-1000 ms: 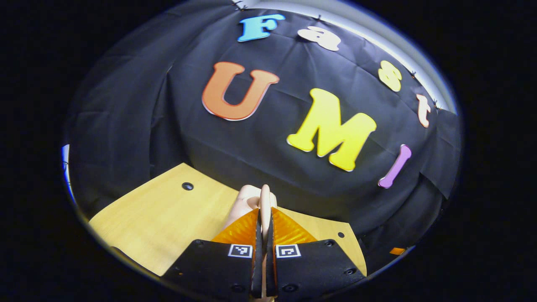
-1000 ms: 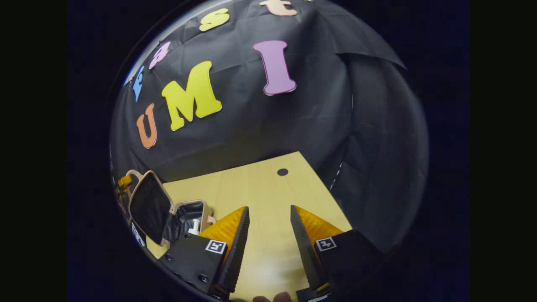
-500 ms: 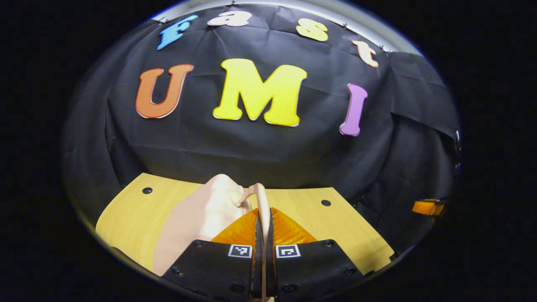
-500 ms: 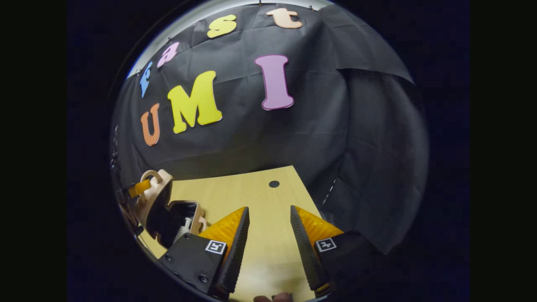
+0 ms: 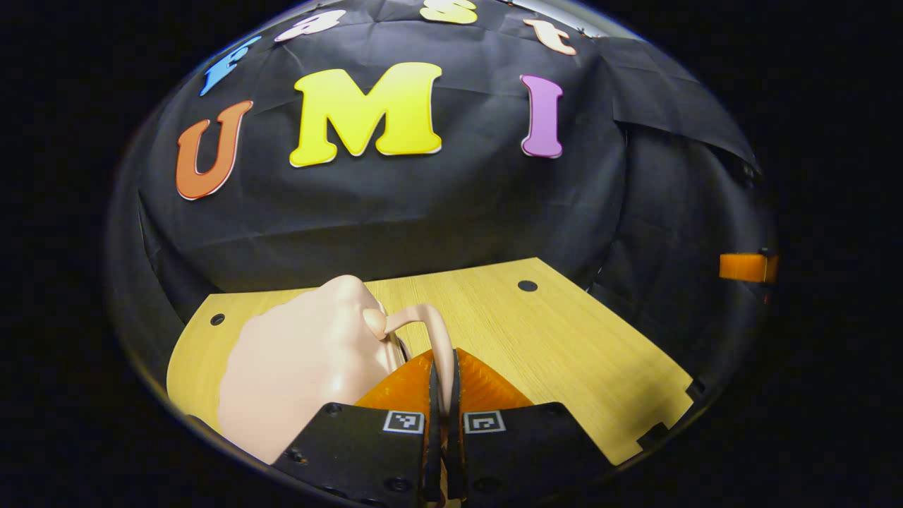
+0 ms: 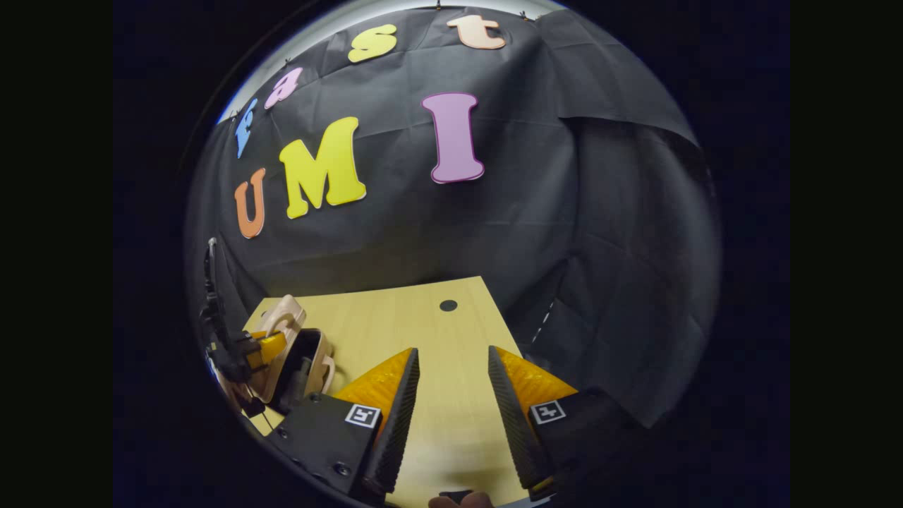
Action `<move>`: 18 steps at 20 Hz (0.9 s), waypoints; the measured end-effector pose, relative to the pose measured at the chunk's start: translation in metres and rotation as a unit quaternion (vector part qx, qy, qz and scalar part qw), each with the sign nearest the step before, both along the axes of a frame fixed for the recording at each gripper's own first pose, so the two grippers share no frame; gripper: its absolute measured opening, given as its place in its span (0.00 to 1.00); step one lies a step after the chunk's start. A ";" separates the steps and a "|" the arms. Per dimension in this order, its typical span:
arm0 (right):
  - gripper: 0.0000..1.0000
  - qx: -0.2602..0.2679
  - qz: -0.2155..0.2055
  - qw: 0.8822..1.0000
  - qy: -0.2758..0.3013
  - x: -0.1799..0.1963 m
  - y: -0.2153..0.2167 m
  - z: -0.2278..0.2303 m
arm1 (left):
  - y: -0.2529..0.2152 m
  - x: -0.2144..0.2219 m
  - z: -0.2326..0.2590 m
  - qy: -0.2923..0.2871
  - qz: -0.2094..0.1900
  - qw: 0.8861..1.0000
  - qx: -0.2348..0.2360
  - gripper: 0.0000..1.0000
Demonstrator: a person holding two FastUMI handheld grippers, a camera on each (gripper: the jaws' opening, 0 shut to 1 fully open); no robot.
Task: First open the suitcase, pack the skin care products into it, and then close the suitcase.
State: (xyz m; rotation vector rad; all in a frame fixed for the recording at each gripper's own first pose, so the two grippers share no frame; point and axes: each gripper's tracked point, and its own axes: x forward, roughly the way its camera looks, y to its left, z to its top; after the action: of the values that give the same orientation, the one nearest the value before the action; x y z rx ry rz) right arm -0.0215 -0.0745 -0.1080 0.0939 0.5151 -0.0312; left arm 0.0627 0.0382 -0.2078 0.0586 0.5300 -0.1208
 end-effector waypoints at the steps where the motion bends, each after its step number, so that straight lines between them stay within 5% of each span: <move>1: 0.60 -0.001 -0.002 1.000 0.003 -0.001 -0.001 -0.001 | -0.005 0.001 -0.009 0.007 -0.006 1.000 0.006 0.07; 11: 0.60 -0.014 -0.004 1.000 0.009 -0.007 -0.010 -0.001 | -0.034 -0.007 -0.091 0.072 -0.046 0.986 0.140 0.09; 14: 0.60 -0.016 -0.007 1.000 0.005 -0.009 -0.015 0.001 | -0.034 -0.010 -0.103 0.083 -0.043 0.976 0.199 0.16; 18: 0.56 -0.012 -0.009 1.000 0.002 -0.011 -0.019 0.003 | -0.038 -0.012 -0.110 0.092 -0.043 0.973 0.205 0.27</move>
State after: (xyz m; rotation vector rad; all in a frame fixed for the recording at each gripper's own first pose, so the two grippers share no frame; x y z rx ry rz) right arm -0.0327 -0.0935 -0.1054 0.0741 0.5186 -0.0551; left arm 0.0504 0.0001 -0.3179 0.4776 0.7328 -0.1006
